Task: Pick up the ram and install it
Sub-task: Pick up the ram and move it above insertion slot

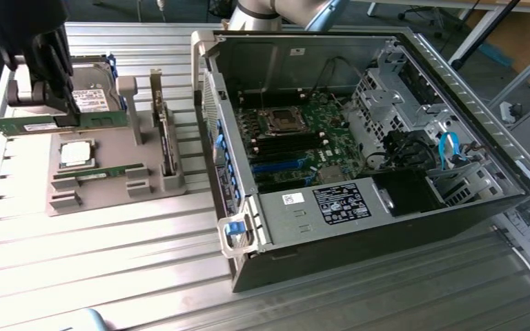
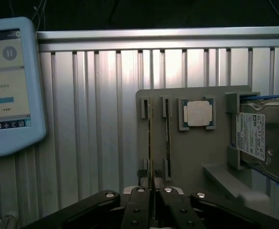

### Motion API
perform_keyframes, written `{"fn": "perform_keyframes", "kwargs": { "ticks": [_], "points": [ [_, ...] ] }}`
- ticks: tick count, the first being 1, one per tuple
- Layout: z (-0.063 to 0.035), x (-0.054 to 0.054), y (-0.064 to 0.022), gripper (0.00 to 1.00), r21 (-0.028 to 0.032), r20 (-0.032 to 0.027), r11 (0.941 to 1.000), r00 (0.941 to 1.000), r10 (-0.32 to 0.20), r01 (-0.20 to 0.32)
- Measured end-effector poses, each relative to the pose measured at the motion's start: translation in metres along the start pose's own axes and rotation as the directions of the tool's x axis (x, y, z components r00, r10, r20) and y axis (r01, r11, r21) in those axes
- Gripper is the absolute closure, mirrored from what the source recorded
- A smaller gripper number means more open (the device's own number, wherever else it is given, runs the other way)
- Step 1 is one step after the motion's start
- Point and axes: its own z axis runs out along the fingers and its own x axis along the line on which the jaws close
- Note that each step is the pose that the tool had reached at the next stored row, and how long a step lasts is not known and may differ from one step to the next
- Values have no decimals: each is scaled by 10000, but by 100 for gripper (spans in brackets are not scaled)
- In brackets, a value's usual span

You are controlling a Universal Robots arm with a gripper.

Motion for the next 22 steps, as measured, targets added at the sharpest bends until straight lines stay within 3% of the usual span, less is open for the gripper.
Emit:
{"fn": "perform_keyframes", "kwargs": {
  "ticks": [22],
  "points": [
    [-282, 4, -2, 87, 0, 0, 10000, 10000, 0, 0]
  ]
}}
